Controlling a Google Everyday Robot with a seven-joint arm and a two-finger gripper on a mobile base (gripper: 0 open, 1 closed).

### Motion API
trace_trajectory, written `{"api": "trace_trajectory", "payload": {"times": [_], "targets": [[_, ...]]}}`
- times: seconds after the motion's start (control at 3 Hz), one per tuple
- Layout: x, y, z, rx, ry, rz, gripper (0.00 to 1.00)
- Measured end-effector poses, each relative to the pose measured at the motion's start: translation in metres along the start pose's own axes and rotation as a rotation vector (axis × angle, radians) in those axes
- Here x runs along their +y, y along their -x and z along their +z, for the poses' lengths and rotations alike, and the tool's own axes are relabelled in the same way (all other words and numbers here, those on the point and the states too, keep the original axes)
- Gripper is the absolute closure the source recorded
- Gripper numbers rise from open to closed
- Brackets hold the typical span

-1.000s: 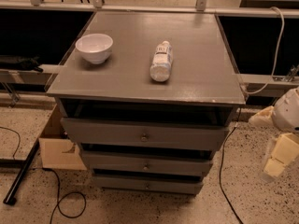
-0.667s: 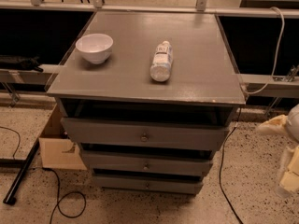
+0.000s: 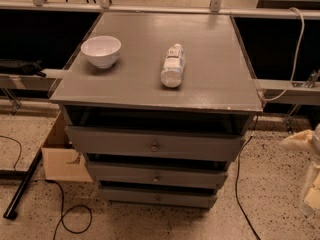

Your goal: Open bottom drawer

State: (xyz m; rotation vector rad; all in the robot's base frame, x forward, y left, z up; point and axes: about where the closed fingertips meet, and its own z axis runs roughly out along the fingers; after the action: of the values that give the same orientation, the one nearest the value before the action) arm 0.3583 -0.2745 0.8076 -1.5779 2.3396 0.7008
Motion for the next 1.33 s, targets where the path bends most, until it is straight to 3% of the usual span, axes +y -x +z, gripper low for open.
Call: {"api": "trace_trajectory", "payload": {"times": [0.33,0.67,1.33], "targets": [[-0.008,-0.038,0.030,-0.116,0.076,0.063,0.00],[-0.007,-0.055,0.058,-0.226,0.118,0.083,0.00],[0.012,-0.064,0.113,-0.459,0.062,0.023,0.00]]}}
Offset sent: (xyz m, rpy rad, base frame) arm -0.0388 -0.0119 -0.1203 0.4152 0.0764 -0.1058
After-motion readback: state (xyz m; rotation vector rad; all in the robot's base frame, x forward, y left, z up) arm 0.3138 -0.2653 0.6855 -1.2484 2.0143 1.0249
